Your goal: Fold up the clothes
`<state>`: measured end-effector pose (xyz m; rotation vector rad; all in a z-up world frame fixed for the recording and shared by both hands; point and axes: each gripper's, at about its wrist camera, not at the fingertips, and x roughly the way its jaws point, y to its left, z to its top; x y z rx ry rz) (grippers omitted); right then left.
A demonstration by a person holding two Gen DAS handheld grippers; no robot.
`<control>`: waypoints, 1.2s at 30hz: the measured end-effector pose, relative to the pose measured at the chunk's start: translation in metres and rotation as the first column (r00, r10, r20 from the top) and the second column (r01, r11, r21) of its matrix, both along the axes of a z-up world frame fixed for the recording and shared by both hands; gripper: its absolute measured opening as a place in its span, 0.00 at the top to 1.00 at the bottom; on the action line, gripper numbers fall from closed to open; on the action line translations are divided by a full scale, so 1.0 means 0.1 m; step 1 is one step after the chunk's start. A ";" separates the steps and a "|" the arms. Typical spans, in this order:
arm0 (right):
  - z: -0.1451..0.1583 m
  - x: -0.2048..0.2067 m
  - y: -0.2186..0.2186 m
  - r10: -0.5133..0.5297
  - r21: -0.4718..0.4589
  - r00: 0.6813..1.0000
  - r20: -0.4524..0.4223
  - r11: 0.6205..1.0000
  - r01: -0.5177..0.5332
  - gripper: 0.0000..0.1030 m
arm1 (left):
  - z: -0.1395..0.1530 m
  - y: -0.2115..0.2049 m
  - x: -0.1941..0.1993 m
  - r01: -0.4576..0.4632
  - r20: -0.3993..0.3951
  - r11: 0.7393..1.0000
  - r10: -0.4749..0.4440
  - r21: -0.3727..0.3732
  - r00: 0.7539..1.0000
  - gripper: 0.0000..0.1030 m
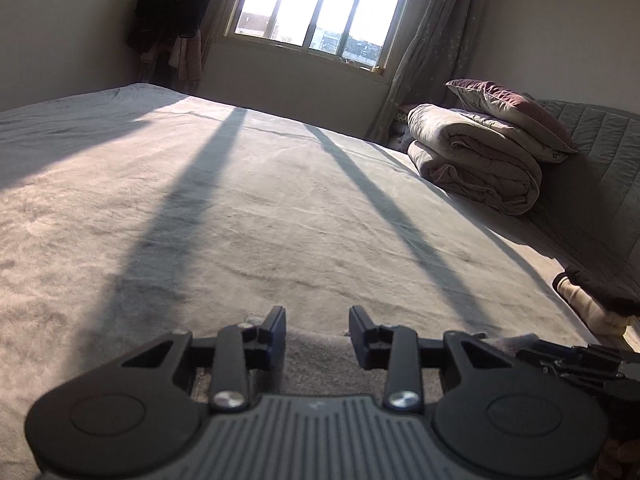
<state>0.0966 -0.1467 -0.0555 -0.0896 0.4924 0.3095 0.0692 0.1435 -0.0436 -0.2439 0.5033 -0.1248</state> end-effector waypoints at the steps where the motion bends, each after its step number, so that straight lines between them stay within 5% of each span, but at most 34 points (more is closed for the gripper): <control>1: -0.03 0.01 -0.01 -0.002 0.003 1.000 -0.011 1.000 0.002 0.65 | -0.02 -0.01 0.00 -0.003 -0.005 1.000 0.003 0.009 1.000 0.66; 11: -0.06 -0.01 -0.02 -0.018 0.002 0.999 -0.035 1.000 0.019 0.66 | -0.22 -0.11 0.04 -0.025 -0.049 0.995 0.030 0.101 0.998 0.66; 19: 0.18 -0.20 -0.03 -0.013 0.019 1.000 -0.020 1.000 0.013 0.52 | 0.03 0.14 -0.12 -0.053 -0.114 0.998 0.047 -0.044 0.992 0.50; 26: 0.39 -0.36 -0.03 -0.006 0.034 1.000 -0.010 0.999 0.007 0.37 | 0.10 0.54 -0.26 -0.115 -0.276 0.970 0.053 -0.212 0.960 0.31; 36: 0.51 -0.63 0.07 0.066 0.100 0.994 -0.086 0.993 -0.057 0.35 | -0.17 0.76 -0.43 -0.150 -0.452 0.906 -0.050 -0.396 0.890 0.31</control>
